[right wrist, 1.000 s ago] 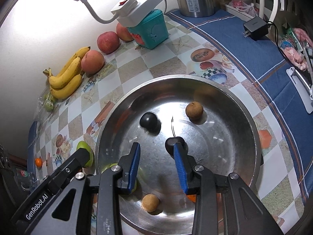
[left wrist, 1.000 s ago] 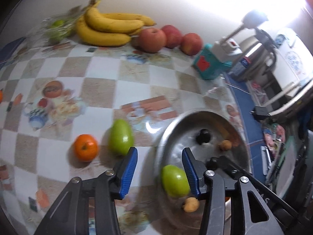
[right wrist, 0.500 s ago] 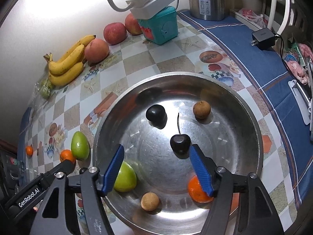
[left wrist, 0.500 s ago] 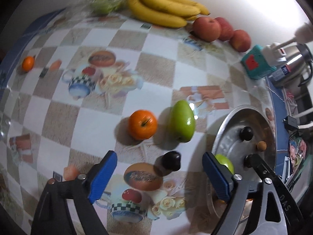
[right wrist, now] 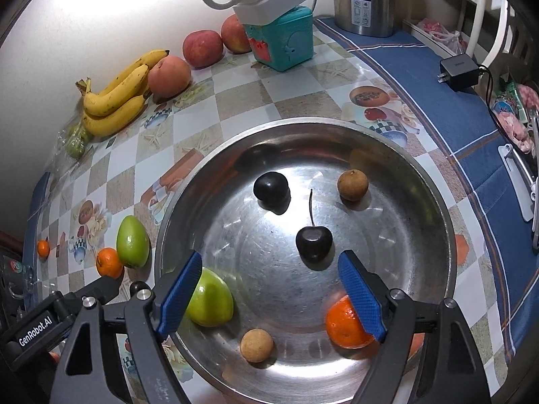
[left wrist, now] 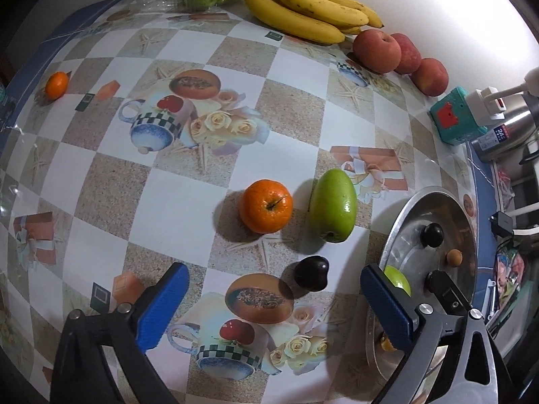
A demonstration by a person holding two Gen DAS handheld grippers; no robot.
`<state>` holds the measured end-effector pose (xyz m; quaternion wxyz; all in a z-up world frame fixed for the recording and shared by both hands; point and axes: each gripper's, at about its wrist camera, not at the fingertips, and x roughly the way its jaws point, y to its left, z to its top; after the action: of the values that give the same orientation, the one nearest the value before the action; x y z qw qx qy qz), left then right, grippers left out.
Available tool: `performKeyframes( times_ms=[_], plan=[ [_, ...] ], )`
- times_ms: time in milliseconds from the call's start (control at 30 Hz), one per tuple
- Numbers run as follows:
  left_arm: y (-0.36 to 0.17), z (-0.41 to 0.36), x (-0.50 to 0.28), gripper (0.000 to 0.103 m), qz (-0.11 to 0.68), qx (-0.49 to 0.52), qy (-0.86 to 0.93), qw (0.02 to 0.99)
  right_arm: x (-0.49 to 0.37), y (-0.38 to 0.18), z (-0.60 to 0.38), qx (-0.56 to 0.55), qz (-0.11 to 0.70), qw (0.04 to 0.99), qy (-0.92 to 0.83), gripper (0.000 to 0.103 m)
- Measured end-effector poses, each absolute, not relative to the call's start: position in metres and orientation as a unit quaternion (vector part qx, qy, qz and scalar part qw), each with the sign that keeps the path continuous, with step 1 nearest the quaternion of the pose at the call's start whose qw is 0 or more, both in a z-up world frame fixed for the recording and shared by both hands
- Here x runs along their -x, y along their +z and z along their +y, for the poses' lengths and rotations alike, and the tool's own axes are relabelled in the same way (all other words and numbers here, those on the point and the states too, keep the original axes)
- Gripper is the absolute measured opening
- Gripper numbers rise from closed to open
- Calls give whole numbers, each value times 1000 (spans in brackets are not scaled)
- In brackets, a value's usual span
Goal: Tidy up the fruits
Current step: 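Withdraw both tools from the basin toward the fruit on the table, then move the right tool down toward the black round fruit on the table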
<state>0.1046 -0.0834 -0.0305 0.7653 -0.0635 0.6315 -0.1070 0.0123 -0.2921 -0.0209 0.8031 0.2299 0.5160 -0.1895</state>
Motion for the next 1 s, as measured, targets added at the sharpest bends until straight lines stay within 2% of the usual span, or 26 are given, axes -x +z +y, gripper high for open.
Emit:
performKeyframes(
  times_ms=[33,67,100,767,1000],
  plan=[
    [-31,-82,-105,103,631,62,-105,766,-12,-21,-292,-229,516,803,-189,85],
    [-30,-81,-105,103,630,60,-103,767,-13,-21,-292,-229,517,803,-189,96],
    [-31,-81,-105,103,630,59,-101,768,-13,-21,-292,-228,518,802,-191,103],
    [-14,-27,-124,103,613,83,-69,783,-19,-15,-275,-214,511,818,-156,103],
    [-3,-12,-128,103,592,48,-44,803,-31,-4,-237,-188,504,838,-95,103]
  ],
)
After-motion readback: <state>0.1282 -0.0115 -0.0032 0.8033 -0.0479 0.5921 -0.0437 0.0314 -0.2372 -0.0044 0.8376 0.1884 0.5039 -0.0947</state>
